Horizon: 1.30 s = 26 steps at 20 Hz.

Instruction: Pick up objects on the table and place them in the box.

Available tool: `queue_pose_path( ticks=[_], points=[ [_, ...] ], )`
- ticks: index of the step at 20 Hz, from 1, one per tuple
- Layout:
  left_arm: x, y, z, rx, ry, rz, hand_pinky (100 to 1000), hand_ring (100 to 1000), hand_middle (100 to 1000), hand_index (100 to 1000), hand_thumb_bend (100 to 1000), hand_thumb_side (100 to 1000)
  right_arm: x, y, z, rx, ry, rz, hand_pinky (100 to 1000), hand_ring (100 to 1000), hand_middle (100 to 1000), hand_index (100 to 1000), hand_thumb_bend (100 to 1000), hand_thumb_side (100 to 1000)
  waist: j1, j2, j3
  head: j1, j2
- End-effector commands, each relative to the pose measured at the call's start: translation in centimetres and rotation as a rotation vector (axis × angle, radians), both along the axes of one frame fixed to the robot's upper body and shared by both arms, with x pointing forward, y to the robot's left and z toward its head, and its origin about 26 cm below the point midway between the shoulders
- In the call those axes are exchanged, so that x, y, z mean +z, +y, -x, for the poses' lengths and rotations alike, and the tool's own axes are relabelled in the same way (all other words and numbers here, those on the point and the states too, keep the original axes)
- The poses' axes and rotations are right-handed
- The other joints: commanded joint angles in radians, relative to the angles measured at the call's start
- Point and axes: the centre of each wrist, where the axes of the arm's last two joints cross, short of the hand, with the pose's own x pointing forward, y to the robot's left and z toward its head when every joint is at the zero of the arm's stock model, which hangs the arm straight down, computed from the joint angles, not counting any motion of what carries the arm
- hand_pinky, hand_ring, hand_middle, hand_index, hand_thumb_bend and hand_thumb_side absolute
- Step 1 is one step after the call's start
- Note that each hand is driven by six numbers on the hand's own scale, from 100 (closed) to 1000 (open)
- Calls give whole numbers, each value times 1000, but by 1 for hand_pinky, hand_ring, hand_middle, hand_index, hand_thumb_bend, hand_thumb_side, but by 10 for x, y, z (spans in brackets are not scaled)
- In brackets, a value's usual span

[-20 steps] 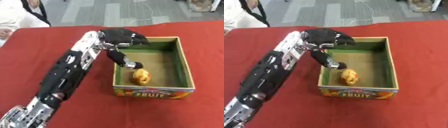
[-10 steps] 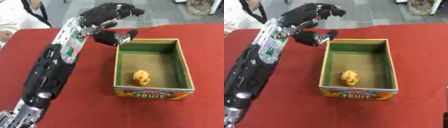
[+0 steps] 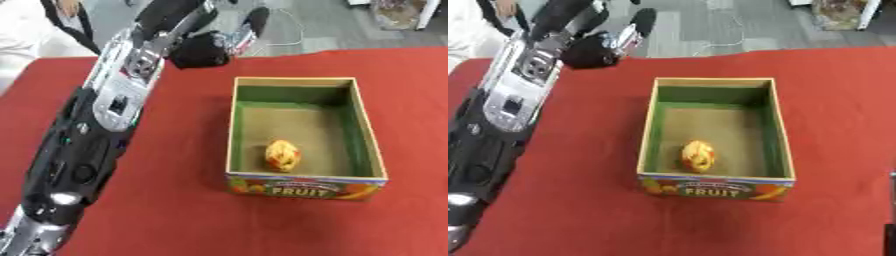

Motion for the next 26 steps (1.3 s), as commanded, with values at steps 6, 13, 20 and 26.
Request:
queue_pose_path(
  ticks=[6,13,20,26],
  points=[
    [14,5,8,-23,-19,43,600,770,761,954,117,1000,8,-1,4,-7,-37,2,856,858,626,815,100,1000,-5,-22,-1,6,-6],
    [15,6,9,-26,-19,75,589,760,751,947,108,1000,8,-1,4,-7,-38,1,856,858,626,815,100,1000,-7,-23,-1,11,-9],
    [5,27,16,10,3,215,514,653,628,910,100,1000,12,-18,2,-103,-44,-17,852,856,628,815,100,1000,-38,-20,70,-112,-42],
    [-2,70,48,96,-23,450,514,653,625,905,100,1000,10,-18,2,-117,-37,-17,852,856,628,814,100,1000,-41,-30,86,-113,-32]
  ],
)
